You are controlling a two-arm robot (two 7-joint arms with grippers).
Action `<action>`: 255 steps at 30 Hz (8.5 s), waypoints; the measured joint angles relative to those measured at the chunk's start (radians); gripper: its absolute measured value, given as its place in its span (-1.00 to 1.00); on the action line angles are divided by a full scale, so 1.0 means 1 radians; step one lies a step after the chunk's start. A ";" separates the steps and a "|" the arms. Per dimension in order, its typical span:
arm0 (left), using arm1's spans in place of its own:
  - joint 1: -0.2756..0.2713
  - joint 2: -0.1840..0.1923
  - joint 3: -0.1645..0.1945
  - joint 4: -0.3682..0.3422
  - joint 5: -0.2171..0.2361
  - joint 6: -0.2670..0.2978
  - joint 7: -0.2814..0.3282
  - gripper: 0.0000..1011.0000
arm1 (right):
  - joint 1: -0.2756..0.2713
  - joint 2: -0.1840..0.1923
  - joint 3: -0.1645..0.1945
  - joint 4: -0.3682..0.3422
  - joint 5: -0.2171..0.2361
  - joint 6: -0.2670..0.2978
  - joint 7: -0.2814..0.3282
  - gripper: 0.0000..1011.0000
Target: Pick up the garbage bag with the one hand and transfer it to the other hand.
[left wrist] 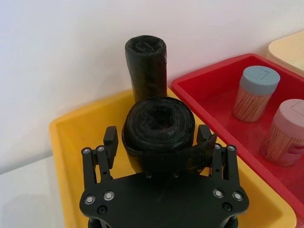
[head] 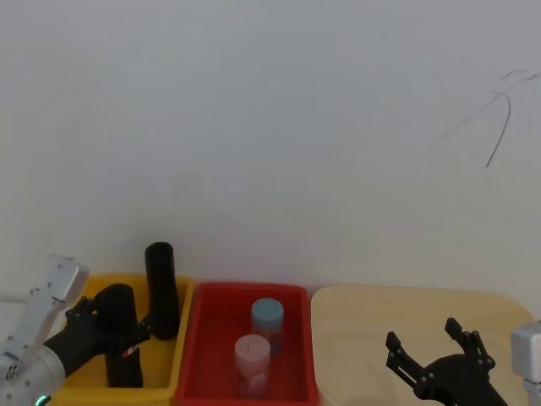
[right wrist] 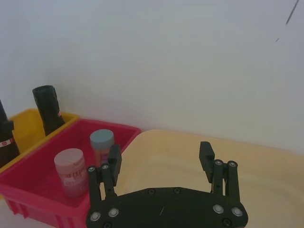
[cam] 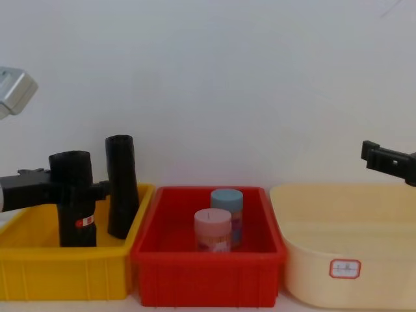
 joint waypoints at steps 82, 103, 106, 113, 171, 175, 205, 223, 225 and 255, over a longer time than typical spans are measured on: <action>-0.200 -0.040 0.019 -0.159 -0.250 0.202 -0.329 -0.14 | 0.000 0.000 0.000 0.000 0.000 0.000 0.000 0.98; -0.227 -0.064 0.056 -0.138 -0.253 0.183 -0.356 -0.14 | 0.063 0.052 0.016 -0.017 0.071 0.095 0.130 0.98; -0.228 -0.066 0.057 -0.137 -0.253 0.182 -0.357 -0.14 | 0.082 0.071 0.015 -0.023 0.097 0.127 0.174 0.98; -0.230 -0.068 0.060 -0.136 -0.254 0.180 -0.359 -0.14 | 0.123 0.104 0.004 -0.031 0.142 0.186 0.252 0.98; -0.232 -0.070 0.064 -0.134 -0.254 0.179 -0.362 -0.14 | 0.581 0.019 -0.265 0.252 0.191 0.358 0.499 0.98; -0.232 -0.070 0.064 -0.134 -0.254 0.179 -0.362 -0.14 | 0.596 0.008 -0.275 0.272 0.196 0.360 0.502 0.98; -0.232 -0.070 0.064 -0.134 -0.254 0.179 -0.362 -0.14 | 0.677 -0.078 -0.332 0.442 0.218 0.314 0.519 0.98; -0.232 -0.070 0.064 -0.134 -0.254 0.179 -0.362 -0.14 | 0.714 -0.106 -0.362 0.503 0.224 0.295 0.534 0.98; -0.232 -0.070 0.064 -0.134 -0.254 0.179 -0.362 -0.14 | 0.715 -0.107 -0.364 0.506 0.224 0.294 0.535 0.89; -0.232 -0.071 0.064 -0.134 -0.254 0.179 -0.362 0.28 | 0.721 -0.112 -0.372 0.516 0.230 0.286 0.536 0.06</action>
